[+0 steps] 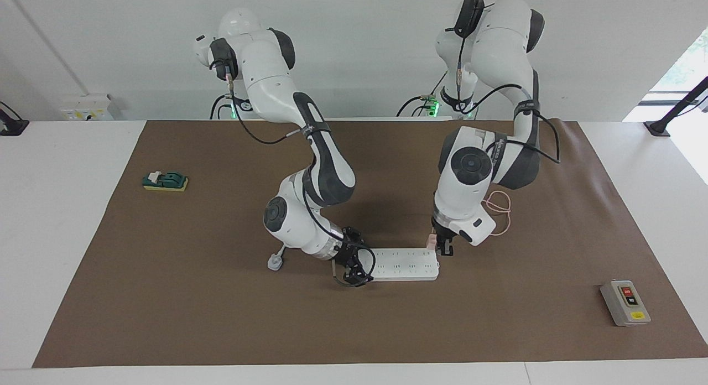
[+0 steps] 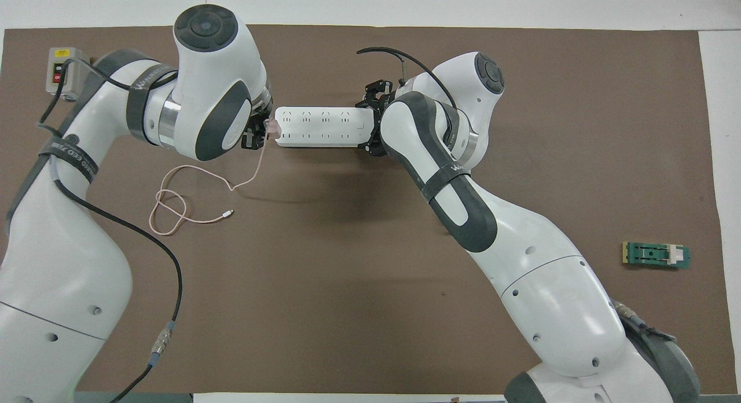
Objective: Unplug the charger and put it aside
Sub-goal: 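Pull the pink charger out of the strip with the left gripper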
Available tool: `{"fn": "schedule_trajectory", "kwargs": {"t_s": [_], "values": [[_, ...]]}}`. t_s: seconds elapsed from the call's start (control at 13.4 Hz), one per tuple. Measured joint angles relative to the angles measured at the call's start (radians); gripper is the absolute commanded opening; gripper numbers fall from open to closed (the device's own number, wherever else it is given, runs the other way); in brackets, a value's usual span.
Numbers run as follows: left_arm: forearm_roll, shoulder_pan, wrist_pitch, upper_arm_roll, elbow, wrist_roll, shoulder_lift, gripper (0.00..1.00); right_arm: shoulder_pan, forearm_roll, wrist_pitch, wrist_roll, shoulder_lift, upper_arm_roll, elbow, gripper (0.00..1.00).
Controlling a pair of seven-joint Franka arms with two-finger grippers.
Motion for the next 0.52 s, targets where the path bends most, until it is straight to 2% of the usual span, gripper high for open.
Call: {"fn": "schedule_trajectory", "kwargs": {"t_s": [0.15, 0.52], "values": [[-0.004, 0.006, -0.031, 0.002, 0.0, 0.065, -0.037, 0.0, 0.0, 0.0, 0.0, 0.0, 0.0, 0.0, 0.0, 0.0], [-0.008, 0.003, -0.075, -0.002, -0.003, 0.349, -0.063, 0.0, 0.0, 0.0, 0.0, 0.0, 0.0, 0.0, 0.0, 0.0]]}}
